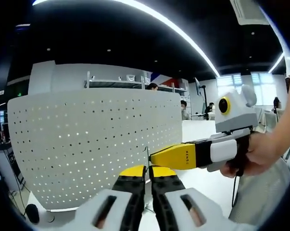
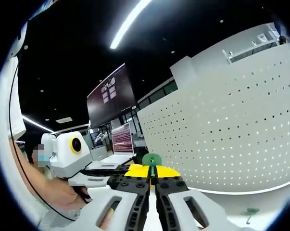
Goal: Insert the hook assembly into the mounting plate slot until the hook locks in place.
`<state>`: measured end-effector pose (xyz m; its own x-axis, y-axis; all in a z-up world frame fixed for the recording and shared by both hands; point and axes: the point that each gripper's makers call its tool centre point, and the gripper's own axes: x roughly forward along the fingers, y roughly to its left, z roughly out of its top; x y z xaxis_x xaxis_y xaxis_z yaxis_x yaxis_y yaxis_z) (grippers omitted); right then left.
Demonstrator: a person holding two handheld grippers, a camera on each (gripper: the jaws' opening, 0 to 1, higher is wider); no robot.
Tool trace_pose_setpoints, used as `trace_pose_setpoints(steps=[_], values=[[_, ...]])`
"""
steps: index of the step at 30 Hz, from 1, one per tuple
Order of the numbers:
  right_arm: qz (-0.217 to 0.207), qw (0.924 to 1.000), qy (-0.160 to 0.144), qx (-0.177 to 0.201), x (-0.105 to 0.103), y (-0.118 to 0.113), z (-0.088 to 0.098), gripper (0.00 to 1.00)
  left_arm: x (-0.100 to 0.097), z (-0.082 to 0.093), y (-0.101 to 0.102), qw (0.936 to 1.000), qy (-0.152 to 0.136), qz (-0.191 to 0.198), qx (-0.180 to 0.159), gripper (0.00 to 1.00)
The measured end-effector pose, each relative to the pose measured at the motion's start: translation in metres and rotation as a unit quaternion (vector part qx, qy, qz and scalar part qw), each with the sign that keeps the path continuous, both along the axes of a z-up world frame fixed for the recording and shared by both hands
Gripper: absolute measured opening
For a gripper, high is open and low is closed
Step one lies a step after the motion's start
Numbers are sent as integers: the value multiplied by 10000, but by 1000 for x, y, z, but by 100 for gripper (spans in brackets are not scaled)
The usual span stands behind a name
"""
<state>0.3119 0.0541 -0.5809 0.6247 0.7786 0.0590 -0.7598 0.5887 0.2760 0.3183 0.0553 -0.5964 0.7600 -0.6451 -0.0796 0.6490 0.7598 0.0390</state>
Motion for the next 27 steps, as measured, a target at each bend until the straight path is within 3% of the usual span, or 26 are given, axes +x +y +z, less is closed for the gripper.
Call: trace_pose_setpoints(steps=[2, 5, 12, 17, 21, 23, 27], values=[[2, 10000, 37, 29, 0, 0, 0, 0, -1, -1, -1, 10000, -21, -58, 47, 7], [19, 10000, 40, 23, 0, 1, 0, 0, -1, -10, -6, 9997, 127, -142, 143, 28], [109, 9999, 6, -9, -2, 4, 0, 0, -1, -25, -8, 9992, 321, -97, 219, 61], [154, 9999, 28, -24, -4, 6, -1, 0, -1, -23, -9, 9993, 336, -116, 94, 67], [128, 9999, 36, -45, -3, 4, -1, 0, -1, -23, -10, 9994, 295, -136, 152, 66], [-1, 9999, 52, -109, 0, -1, -2, 0, -1, -23, -9, 9993, 297, -118, 173, 66], [-691, 9972, -20, -302, 16, -29, -2, 1, 0, -23, -9, 9994, 277, -105, 180, 65]])
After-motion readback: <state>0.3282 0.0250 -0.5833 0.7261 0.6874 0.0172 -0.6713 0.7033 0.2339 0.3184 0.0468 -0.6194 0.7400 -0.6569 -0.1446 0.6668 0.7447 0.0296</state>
